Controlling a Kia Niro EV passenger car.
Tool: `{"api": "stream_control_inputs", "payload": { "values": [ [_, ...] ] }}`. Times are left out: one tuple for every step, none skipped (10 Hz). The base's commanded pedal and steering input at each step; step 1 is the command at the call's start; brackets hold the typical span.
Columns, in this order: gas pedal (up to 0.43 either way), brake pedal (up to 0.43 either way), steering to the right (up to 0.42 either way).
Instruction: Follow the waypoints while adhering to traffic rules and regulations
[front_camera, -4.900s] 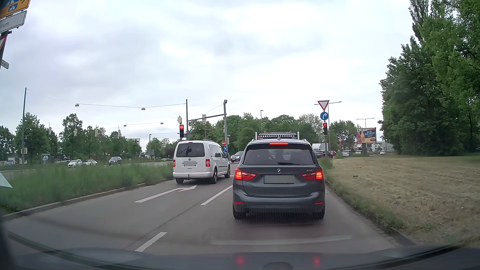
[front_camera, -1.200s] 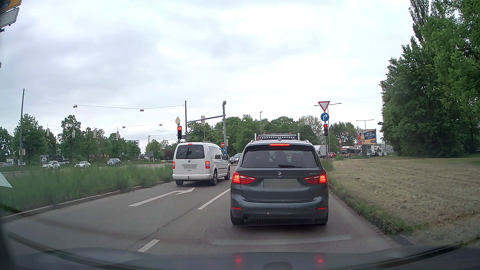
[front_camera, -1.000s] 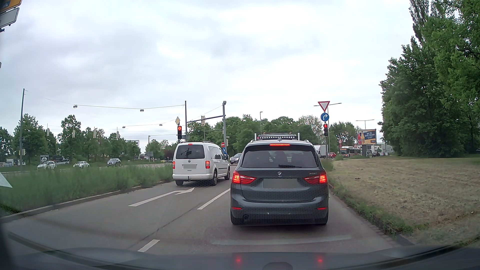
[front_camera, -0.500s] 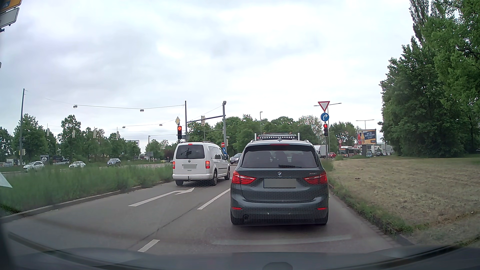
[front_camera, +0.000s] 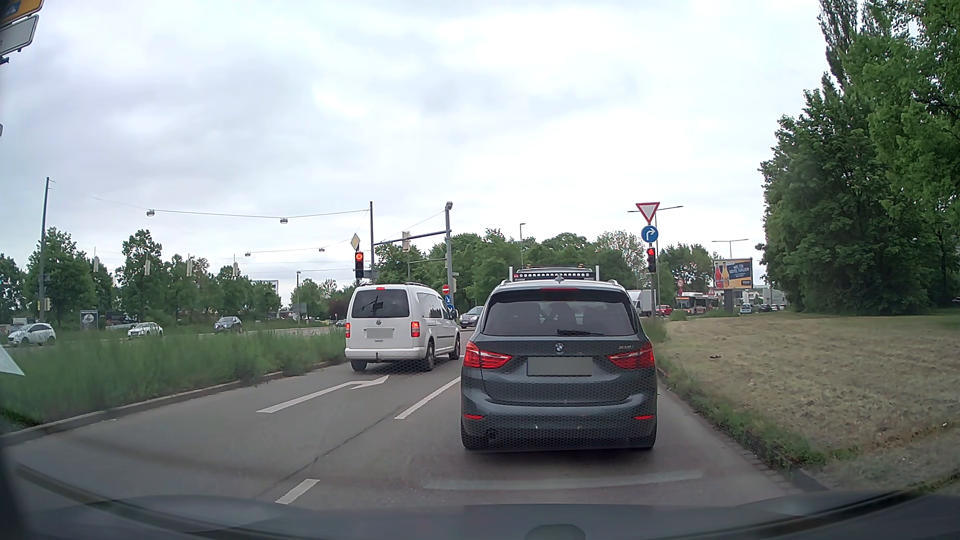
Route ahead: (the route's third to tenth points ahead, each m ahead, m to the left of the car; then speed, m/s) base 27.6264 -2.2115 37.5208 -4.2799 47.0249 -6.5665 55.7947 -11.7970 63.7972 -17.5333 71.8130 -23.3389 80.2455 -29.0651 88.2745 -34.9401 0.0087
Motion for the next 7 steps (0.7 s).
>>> {"api": "stream_control_inputs", "payload": {
  "values": [
    [0.0,0.226,0.022],
    [0.0,0.226,0.022],
    [0.0,0.226,0.022],
    [0.0,0.226,0.022],
    [0.0,0.226,0.022],
    [0.0,0.226,0.022],
    [0.0,0.226,0.022]
  ]
}}
